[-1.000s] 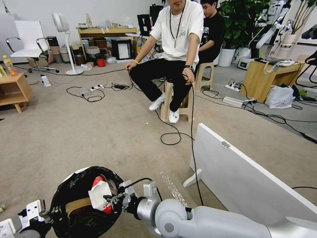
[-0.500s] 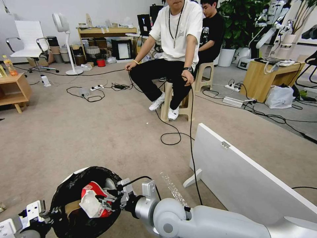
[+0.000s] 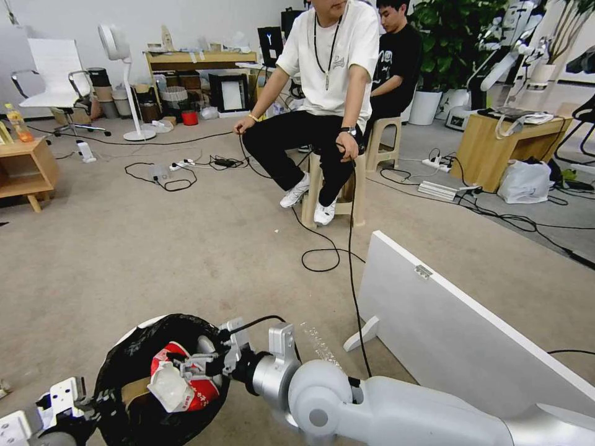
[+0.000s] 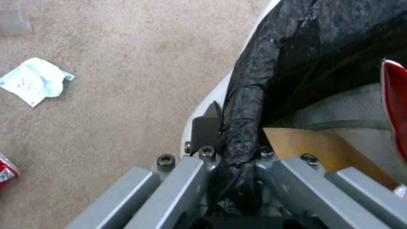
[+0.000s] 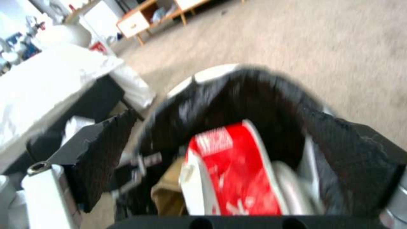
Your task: Pick up the trash bin and place the garbage on the floor into it.
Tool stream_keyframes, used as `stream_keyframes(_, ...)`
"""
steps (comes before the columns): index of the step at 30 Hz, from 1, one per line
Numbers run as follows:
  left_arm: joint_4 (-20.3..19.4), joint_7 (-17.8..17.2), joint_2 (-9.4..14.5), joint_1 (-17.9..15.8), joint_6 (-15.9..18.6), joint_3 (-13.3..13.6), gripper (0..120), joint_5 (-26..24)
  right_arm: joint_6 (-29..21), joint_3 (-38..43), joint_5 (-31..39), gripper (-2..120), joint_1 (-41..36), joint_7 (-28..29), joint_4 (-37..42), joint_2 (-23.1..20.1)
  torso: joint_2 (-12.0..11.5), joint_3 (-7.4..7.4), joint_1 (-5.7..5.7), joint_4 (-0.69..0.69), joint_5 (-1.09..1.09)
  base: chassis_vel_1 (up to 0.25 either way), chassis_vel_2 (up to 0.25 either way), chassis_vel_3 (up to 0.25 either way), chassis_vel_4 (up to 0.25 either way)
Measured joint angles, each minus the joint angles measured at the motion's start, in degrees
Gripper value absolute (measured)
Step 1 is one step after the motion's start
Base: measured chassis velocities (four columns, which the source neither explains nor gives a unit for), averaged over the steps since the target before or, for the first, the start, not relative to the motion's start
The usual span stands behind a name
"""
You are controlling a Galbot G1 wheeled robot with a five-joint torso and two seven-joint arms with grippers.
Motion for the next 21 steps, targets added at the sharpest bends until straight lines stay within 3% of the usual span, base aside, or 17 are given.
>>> stream_keyframes(10,0.38,0.00,0.14,0.26,0.00,-0.07,1,0.04,1.94,10.01,-4.21,100,-1.48,-2.23,3.60,-1.93,0.00,0.00,0.00,0.01,0.00,0.000,0.000,0.000,0.000)
stream_keyframes(21,0.60,0.62,-0.13,1.23,0.00,-0.09,1,1.05,9.61,29.89,-16.98,100,-8.96,-6.93,6.49,-7.73,0.00,0.00,0.00,-0.01,0.02,0.000,0.000,0.000,0.000)
